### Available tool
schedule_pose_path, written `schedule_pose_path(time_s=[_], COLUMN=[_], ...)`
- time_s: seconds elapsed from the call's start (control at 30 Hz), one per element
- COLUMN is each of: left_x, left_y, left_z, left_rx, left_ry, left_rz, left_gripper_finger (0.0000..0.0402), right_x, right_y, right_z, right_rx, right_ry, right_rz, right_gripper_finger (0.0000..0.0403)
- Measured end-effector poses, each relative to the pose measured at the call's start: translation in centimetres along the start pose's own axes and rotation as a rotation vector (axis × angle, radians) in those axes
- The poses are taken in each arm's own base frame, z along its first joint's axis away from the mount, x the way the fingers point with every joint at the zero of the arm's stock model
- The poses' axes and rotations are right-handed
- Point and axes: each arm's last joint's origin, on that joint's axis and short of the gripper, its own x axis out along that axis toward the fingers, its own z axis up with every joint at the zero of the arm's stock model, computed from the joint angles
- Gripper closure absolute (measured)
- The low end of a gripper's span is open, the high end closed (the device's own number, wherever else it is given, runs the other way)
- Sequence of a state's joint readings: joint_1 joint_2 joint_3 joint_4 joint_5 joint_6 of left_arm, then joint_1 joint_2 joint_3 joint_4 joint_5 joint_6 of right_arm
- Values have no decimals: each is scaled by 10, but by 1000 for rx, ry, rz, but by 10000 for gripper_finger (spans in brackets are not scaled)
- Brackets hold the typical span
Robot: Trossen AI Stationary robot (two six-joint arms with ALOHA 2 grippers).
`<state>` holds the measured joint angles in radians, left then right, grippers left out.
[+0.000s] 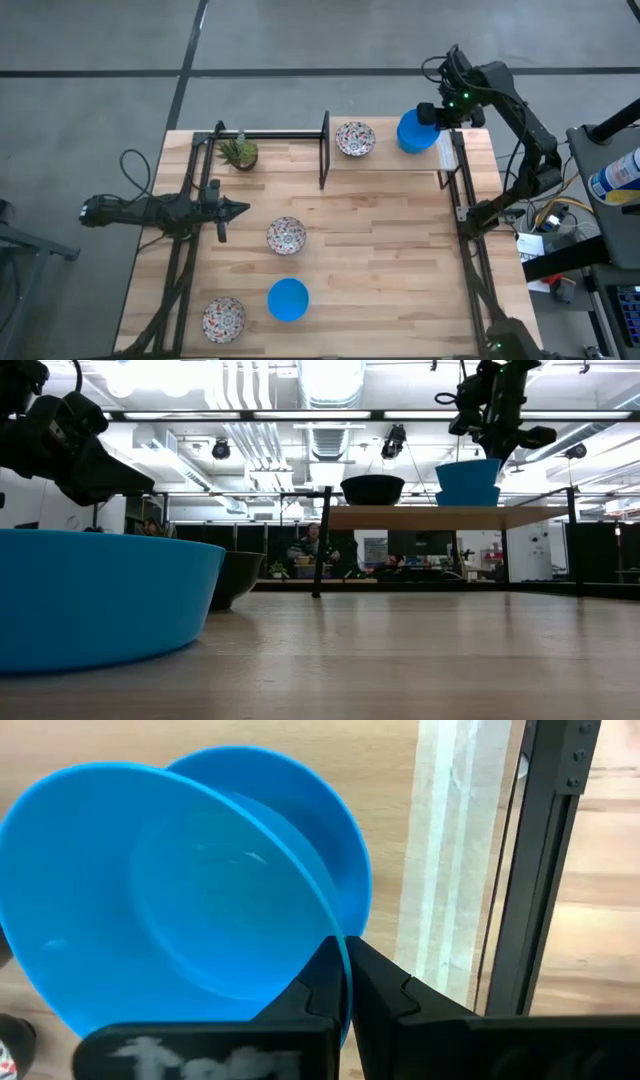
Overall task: Pick & Place Mini bowls
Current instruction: Stack the top blue bowl on the blue bowl on the shelf
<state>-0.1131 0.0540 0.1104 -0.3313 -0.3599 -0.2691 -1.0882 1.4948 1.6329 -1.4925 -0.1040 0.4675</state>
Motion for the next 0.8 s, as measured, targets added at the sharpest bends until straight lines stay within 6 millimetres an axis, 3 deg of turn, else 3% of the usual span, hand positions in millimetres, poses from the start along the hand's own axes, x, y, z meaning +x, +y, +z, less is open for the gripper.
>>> schedule_pose_path(time_s=[0.8], left_x=[0], left_y=[0], left_z=[0], left_rx=[0], left_ry=[0], left_rz=[0], left_gripper_finger=[401], right_x=[14], right_y=[0], right_z=[7], right_rx=[107], right_ry=[-3], right_rz=[-2], right_gripper_finger=[394])
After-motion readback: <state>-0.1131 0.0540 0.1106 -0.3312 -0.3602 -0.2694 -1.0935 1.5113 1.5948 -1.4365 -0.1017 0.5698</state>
